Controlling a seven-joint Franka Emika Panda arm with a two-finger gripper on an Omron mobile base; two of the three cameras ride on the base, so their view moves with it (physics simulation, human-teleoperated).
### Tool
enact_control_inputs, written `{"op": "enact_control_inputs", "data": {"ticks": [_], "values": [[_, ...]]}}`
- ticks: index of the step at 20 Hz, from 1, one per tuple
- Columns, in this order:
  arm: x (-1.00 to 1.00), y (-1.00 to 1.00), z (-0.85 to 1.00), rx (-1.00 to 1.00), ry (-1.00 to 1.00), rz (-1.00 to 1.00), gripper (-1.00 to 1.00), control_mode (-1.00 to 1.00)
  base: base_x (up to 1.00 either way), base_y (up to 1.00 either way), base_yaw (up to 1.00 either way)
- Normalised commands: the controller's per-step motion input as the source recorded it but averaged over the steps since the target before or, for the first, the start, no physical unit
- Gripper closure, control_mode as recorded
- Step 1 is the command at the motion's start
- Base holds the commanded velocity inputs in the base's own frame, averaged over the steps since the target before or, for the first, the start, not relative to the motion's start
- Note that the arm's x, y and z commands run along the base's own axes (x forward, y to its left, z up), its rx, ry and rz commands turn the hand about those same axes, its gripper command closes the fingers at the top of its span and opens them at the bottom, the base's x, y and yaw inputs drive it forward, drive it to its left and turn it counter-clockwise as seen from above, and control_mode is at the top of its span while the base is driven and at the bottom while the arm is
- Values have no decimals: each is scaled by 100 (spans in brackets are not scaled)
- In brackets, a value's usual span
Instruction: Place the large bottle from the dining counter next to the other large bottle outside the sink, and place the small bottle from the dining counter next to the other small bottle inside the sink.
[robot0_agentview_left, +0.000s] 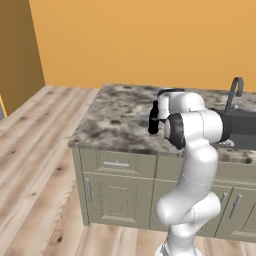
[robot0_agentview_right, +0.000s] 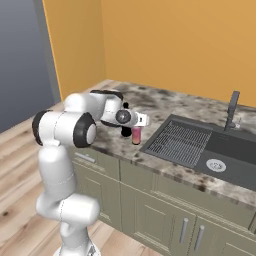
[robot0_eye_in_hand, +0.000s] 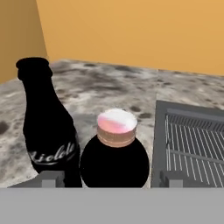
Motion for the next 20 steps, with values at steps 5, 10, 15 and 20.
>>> {"op": "enact_control_inputs", "data": {"ticks": [5,10,15,20], "values": [[-40,0,3,0,-8,3,-100,-100,0,0,0],[-15,0,58,0,-4,3,-100,-100,0,0,0],[29,0,74,7,2,0,-100,-100,0,0,0],[25,2,22,12,19,0,-100,-100,0,0,0]]}}
